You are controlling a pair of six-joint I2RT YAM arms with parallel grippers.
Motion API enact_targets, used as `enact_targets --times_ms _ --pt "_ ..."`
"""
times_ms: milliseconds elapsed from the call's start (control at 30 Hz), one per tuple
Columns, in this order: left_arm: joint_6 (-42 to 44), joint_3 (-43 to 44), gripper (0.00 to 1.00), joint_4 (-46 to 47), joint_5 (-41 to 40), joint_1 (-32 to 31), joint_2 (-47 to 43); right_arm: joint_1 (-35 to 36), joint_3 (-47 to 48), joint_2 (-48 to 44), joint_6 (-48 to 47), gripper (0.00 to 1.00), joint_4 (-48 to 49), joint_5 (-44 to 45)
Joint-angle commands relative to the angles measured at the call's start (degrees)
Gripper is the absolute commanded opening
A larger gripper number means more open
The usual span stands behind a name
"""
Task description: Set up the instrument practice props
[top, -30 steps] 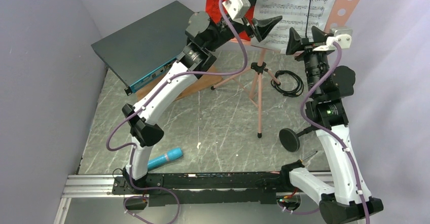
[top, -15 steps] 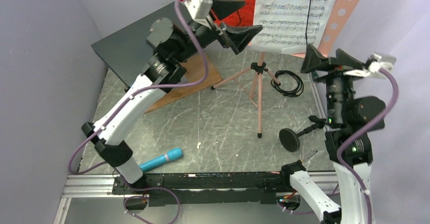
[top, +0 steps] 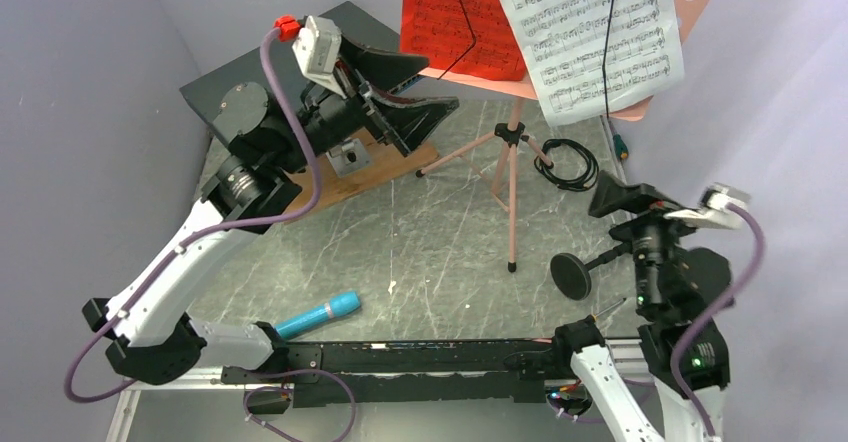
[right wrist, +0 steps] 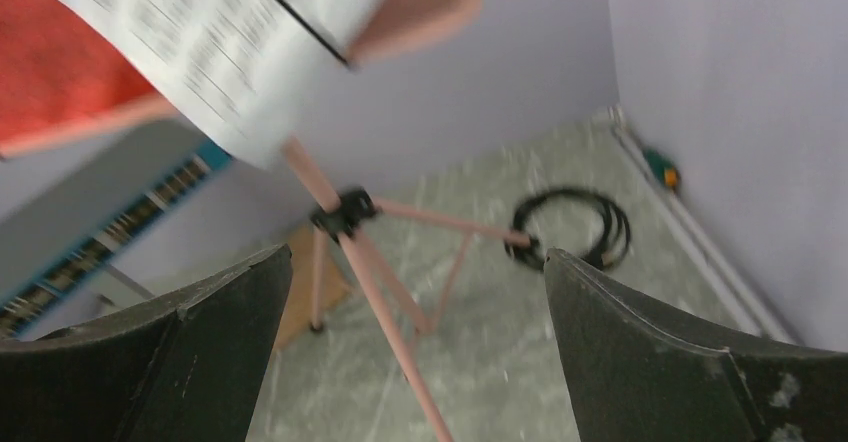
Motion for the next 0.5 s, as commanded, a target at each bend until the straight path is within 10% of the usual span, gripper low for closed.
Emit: enact_targets --times_ms 0,467 --pt "-3.5 -1.0 1.0 -3.9 -1.0 -0.3 -2.1 0.2 -4.6 2.7 6.8 1.0 -7.3 2.7" --pt "-12.7 -16.4 0.99 -8.5 3.6 -0.3 -6.1 -5.6 -22.5 26.4 21.9 0.98 3.3 9.7"
